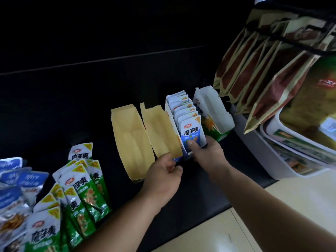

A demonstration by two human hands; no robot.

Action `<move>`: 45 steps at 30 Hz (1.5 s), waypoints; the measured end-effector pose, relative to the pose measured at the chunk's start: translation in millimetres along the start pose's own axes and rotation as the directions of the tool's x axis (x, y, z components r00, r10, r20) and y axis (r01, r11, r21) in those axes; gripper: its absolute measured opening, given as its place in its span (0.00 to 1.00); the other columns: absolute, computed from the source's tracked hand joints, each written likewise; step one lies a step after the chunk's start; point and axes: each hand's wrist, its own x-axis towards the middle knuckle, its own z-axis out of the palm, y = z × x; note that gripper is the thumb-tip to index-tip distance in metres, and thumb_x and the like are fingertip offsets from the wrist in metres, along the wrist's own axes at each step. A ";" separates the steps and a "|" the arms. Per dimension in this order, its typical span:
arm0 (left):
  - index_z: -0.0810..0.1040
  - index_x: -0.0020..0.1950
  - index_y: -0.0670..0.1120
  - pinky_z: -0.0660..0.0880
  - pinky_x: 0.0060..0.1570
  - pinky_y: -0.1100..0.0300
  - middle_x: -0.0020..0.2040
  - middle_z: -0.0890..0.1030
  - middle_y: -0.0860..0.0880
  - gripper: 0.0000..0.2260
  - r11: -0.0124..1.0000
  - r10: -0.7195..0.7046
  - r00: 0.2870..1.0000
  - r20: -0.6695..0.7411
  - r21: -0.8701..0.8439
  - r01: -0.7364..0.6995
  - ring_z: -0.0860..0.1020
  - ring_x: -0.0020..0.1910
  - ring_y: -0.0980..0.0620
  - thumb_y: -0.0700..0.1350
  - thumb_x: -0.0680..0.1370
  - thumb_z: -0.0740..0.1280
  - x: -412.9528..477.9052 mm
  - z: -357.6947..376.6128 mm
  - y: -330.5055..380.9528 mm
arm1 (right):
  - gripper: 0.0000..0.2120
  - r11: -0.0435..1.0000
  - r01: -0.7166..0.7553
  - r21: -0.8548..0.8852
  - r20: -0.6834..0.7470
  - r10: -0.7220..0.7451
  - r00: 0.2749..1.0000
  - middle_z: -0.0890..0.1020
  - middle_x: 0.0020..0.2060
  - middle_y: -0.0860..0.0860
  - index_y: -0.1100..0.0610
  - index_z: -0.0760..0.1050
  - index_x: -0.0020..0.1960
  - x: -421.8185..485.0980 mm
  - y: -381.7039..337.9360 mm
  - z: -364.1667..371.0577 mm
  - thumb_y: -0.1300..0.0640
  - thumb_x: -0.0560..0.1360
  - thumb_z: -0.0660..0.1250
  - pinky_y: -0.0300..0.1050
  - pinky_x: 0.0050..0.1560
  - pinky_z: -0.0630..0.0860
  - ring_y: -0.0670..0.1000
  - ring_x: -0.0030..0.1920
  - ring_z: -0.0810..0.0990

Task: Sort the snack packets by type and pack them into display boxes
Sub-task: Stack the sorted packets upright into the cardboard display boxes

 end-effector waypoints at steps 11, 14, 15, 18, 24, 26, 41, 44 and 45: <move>0.80 0.52 0.59 0.82 0.55 0.44 0.43 0.85 0.60 0.11 0.994 0.056 0.996 -0.076 -0.092 -0.063 0.85 0.46 0.52 0.41 0.79 0.70 4.6 8.7 7.0 | 0.18 0.847 0.315 -0.429 -0.156 -0.413 0.897 0.71 0.67 0.53 0.55 0.74 0.66 -1.0 18.7 -43.6 0.61 0.77 0.68 0.51 0.58 0.77 0.54 0.58 0.78; 0.80 0.55 0.58 0.82 0.56 0.45 0.44 0.85 0.61 0.11 0.991 0.083 0.994 -0.067 -0.101 -0.090 0.85 0.47 0.53 0.41 0.80 0.70 1.0 9.7 12.0 | 0.34 0.789 0.333 -0.515 0.076 -0.345 0.935 0.68 0.78 0.51 0.51 0.63 0.79 13.6 11.2 -56.3 0.65 0.75 0.65 0.49 0.68 0.71 0.52 0.73 0.70; 0.80 0.56 0.58 0.82 0.56 0.45 0.45 0.85 0.61 0.12 0.990 0.093 0.994 -0.060 -0.098 -0.098 0.85 0.47 0.53 0.40 0.80 0.70 0.4 9.8 12.8 | 0.36 0.781 0.331 -0.530 0.109 -0.325 0.940 0.69 0.77 0.51 0.51 0.62 0.80 15.6 10.0 -58.1 0.65 0.74 0.64 0.49 0.69 0.72 0.53 0.74 0.70; 0.80 0.59 0.57 0.82 0.57 0.46 0.45 0.85 0.61 0.13 0.987 0.122 0.991 -0.060 -0.096 -0.127 0.85 0.48 0.53 0.40 0.80 0.70 -3.0 8.4 13.8 | 0.28 0.735 0.344 -0.584 0.063 -0.382 0.922 0.78 0.68 0.57 0.55 0.70 0.75 12.4 14.5 -58.0 0.64 0.76 0.67 0.54 0.60 0.77 0.61 0.66 0.77; 0.80 0.56 0.58 0.82 0.56 0.46 0.45 0.84 0.59 0.12 0.990 0.118 0.993 -0.016 -0.079 -0.119 0.84 0.47 0.50 0.40 0.80 0.69 -16.7 10.2 12.0 | 0.08 0.839 0.094 -0.536 -0.222 -0.247 0.943 0.87 0.40 0.55 0.51 0.84 0.54 -50.6 24.5 -61.8 0.55 0.77 0.69 0.54 0.46 0.81 0.62 0.47 0.84; 0.81 0.55 0.58 0.82 0.56 0.45 0.45 0.84 0.58 0.09 0.993 0.108 0.994 0.035 -0.055 -0.106 0.85 0.46 0.51 0.43 0.80 0.70 -26.4 14.2 9.9 | 0.04 0.849 0.074 -0.523 -0.214 -0.215 0.953 0.86 0.36 0.50 0.48 0.85 0.48 -83.1 25.0 -63.2 0.52 0.76 0.70 0.52 0.42 0.81 0.59 0.43 0.85; 0.74 0.40 0.37 0.84 0.35 0.41 0.37 0.83 0.37 0.13 0.961 0.024 0.985 0.171 0.268 -0.070 0.85 0.33 0.42 0.42 0.77 0.73 -57.5 -22.8 -9.7 | 0.15 0.967 0.150 -0.205 -0.051 -0.163 0.985 0.80 0.52 0.40 0.42 0.77 0.61 -156.8 35.2 -59.8 0.47 0.75 0.75 0.37 0.44 0.78 0.42 0.44 0.83; 0.74 0.38 0.37 0.84 0.37 0.42 0.36 0.81 0.40 0.13 0.948 0.018 0.987 0.159 0.310 -0.067 0.85 0.35 0.43 0.42 0.76 0.74 -65.3 -45.7 -15.6 | 0.14 0.985 0.145 -0.090 0.194 -0.126 0.973 0.86 0.51 0.39 0.43 0.79 0.65 -156.9 28.3 -47.0 0.54 0.81 0.69 0.40 0.50 0.81 0.39 0.50 0.85; 0.74 0.38 0.36 0.84 0.38 0.43 0.35 0.81 0.41 0.13 0.949 0.005 0.988 0.153 0.311 -0.053 0.85 0.36 0.43 0.42 0.76 0.74 -67.5 -53.5 -17.6 | 0.15 0.986 0.159 -0.057 0.230 -0.142 0.963 0.86 0.50 0.38 0.43 0.79 0.66 -159.4 25.1 -41.5 0.56 0.82 0.67 0.40 0.50 0.81 0.39 0.50 0.85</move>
